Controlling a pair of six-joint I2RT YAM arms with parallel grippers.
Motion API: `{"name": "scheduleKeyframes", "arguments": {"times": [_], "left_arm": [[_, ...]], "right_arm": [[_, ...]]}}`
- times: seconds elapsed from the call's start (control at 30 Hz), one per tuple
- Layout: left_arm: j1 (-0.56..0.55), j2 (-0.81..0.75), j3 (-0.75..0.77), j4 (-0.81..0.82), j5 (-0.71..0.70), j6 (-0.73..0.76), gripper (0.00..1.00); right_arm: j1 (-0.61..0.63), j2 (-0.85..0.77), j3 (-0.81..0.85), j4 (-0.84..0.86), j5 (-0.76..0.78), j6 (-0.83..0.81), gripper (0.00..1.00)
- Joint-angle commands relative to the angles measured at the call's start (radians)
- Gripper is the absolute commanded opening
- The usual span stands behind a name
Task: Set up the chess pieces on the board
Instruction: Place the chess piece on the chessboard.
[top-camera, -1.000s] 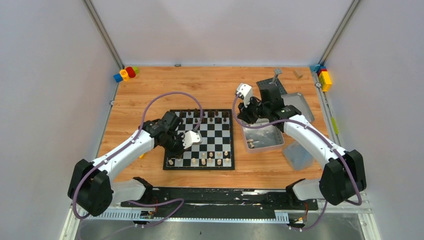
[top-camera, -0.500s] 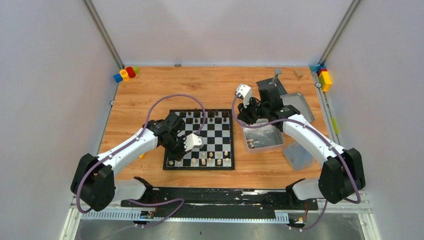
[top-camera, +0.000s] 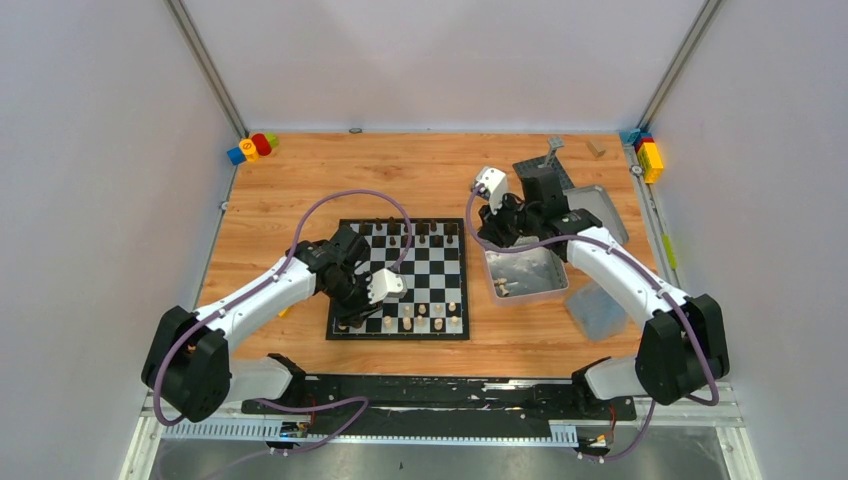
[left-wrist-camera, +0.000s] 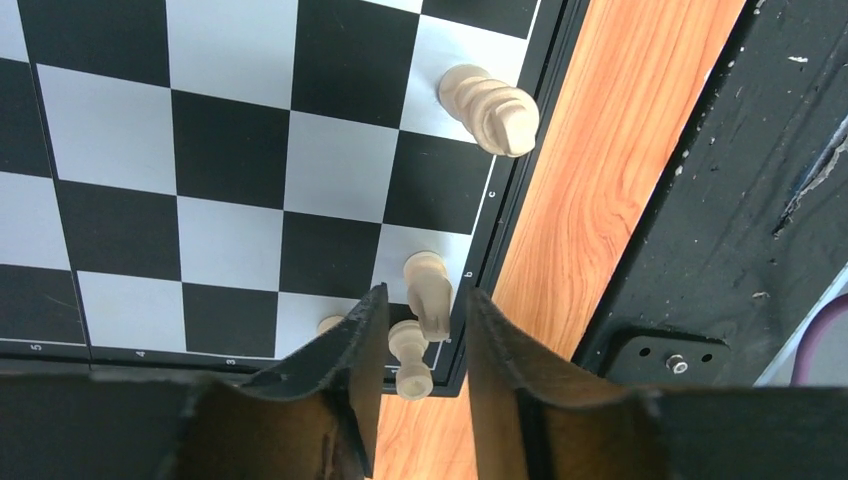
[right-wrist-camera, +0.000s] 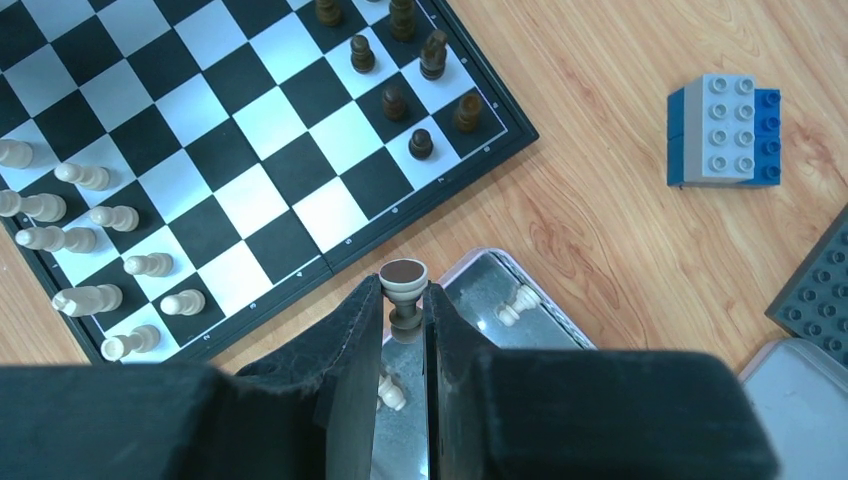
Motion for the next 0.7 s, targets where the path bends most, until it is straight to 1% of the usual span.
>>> {"name": "scheduleKeyframes", "arguments": {"times": [0.0, 0.07, 0.17, 0.4, 0.53, 0.67], "left_arm": [[-0.007, -0.019, 0.003, 0.0, 0.006, 0.013, 0.48], [-0.007, -0.036, 0.006, 0.003, -0.001, 0.008, 0.55], [-0.007, -0.074, 0.016, 0.011, -0.013, -0.001, 0.62], [-0.006, -0.175, 0.075, 0.021, -0.019, -0.049, 0.81], [-0.007, -0.196, 0.118, 0.042, -0.022, -0.083, 0.89], [-0.004, -0.187, 0.157, 0.099, -0.004, -0.172, 0.98]], "right_arm": [[-0.022, -0.03, 0.008, -0.007, -0.002, -0.017, 0.0], [-0.024, -0.046, 0.001, -0.027, 0.016, -0.028, 0.0], [-0.03, -0.062, -0.008, -0.066, 0.04, -0.051, 0.0], [-0.05, -0.05, 0.031, -0.232, 0.087, -0.137, 0.0], [-0.05, -0.006, 0.092, -0.36, 0.07, -0.158, 0.0], [-0.046, 0.01, 0.122, -0.377, 0.008, -0.132, 0.0]]}}
